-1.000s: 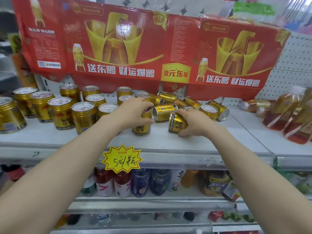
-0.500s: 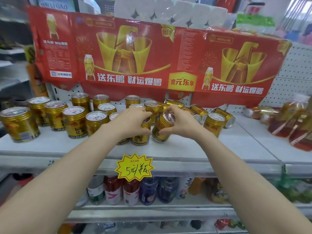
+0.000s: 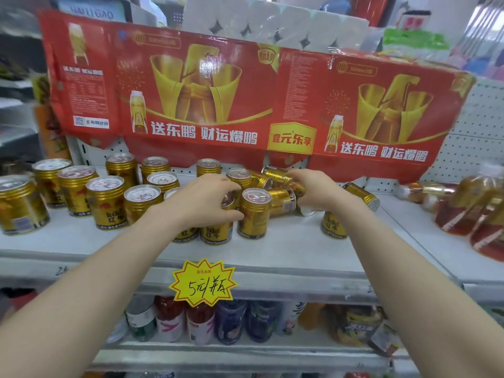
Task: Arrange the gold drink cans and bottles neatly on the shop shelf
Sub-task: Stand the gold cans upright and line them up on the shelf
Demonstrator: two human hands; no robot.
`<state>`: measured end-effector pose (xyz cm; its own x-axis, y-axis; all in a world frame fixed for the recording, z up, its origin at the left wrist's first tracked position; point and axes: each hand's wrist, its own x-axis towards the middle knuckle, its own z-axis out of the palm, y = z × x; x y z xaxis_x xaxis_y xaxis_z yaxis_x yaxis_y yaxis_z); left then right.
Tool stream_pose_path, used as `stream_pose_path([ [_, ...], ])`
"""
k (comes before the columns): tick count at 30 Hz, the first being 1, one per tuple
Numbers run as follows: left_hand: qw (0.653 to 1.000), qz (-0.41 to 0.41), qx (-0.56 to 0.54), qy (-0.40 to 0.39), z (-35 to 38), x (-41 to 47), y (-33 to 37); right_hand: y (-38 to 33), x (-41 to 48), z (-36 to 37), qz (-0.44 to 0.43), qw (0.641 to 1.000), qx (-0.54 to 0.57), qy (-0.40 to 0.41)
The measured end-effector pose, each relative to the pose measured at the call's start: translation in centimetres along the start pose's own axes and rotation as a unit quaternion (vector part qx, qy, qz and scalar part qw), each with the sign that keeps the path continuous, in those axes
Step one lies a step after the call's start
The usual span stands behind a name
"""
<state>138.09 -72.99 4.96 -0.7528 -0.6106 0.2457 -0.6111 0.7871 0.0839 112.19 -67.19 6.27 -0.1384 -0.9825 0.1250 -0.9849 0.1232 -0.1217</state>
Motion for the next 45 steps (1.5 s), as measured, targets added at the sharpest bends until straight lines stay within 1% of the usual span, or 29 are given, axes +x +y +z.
stream_pose_path([
  [3,1.0,-0.017,0.013,0.008,0.3,1.1,1.1,0.6,1.5,1.1,-0.024,0.995,-0.086,-0.042],
  [6,0.999,-0.035,0.031,0.0,1.1,1.8,1.9,1.2,3.0,3.2,-0.055,0.989,-0.126,-0.046],
  [10,0.997,-0.066,0.028,0.004,1.8,2.3,2.7,1.2,4.2,5.0,-0.11,0.974,-0.198,0.002],
  [13,0.997,-0.077,0.004,0.025,1.7,2.2,2.7,0.4,4.4,5.7,-0.156,0.966,-0.2,0.043],
  [15,0.997,-0.079,0.0,0.021,1.4,1.8,2.6,0.6,4.4,5.8,-0.148,0.975,-0.154,0.056],
  [16,0.997,-0.078,-0.003,0.018,1.3,1.5,2.6,0.9,4.2,5.6,-0.128,0.986,-0.088,0.054],
  [17,0.997,-0.076,-0.006,0.016,1.2,1.3,2.6,1.1,4.0,5.2,-0.103,0.994,0.002,0.047],
  [19,0.997,-0.074,-0.01,0.016,1.2,1.0,2.6,1.4,3.6,4.2,-0.058,0.983,0.17,0.033],
  [20,0.997,-0.072,-0.009,0.016,1.3,1.0,2.6,1.4,3.2,3.8,-0.046,0.973,0.223,0.034],
  [22,0.997,-0.071,-0.01,0.018,1.5,1.0,2.6,1.1,2.6,3.3,-0.046,0.954,0.294,0.04],
  [25,0.997,-0.072,-0.028,0.016,1.5,0.8,2.6,0.5,1.8,3.5,-0.067,0.942,0.327,0.033],
  [27,0.996,-0.073,-0.044,0.019,1.5,0.7,2.7,0.3,1.5,4.2,-0.061,0.943,0.326,0.026],
  [31,0.996,-0.07,-0.043,0.015,1.5,0.6,2.7,0.2,1.6,4.9,-0.012,0.953,0.304,-0.005],
  [34,0.997,-0.066,-0.028,0.004,0.9,0.8,2.4,0.7,1.8,3.4,-0.006,0.961,0.271,-0.058],
  [36,0.996,-0.071,-0.057,0.019,0.2,1.2,2.0,1.0,2.1,1.8,-0.012,0.957,0.277,-0.085],
  [37,0.993,-0.079,-0.079,0.034,-0.3,1.6,1.7,1.2,2.4,1.1,-0.013,0.952,0.297,-0.071],
  [39,0.99,-0.094,-0.085,0.068,-1.1,2.7,0.8,1.7,3.7,-0.2,-0.008,0.945,0.327,0.013],
  [40,0.99,-0.1,-0.07,0.077,-1.4,3.4,0.2,1.8,4.4,-0.9,-0.003,0.946,0.32,0.054],
  [41,0.991,-0.102,-0.05,0.077,-1.6,4.1,-0.5,1.8,5.0,-1.5,0.005,0.952,0.296,0.074],
  [42,0.992,-0.101,-0.029,0.071,-1.8,4.8,-1.2,1.8,5.7,-2.0,0.006,0.963,0.259,0.074],
  [45,0.995,-0.094,0.005,0.033,-1.7,6.9,-2.7,1.2,8.2,-2.0,-0.029,0.993,0.117,0.007],
])
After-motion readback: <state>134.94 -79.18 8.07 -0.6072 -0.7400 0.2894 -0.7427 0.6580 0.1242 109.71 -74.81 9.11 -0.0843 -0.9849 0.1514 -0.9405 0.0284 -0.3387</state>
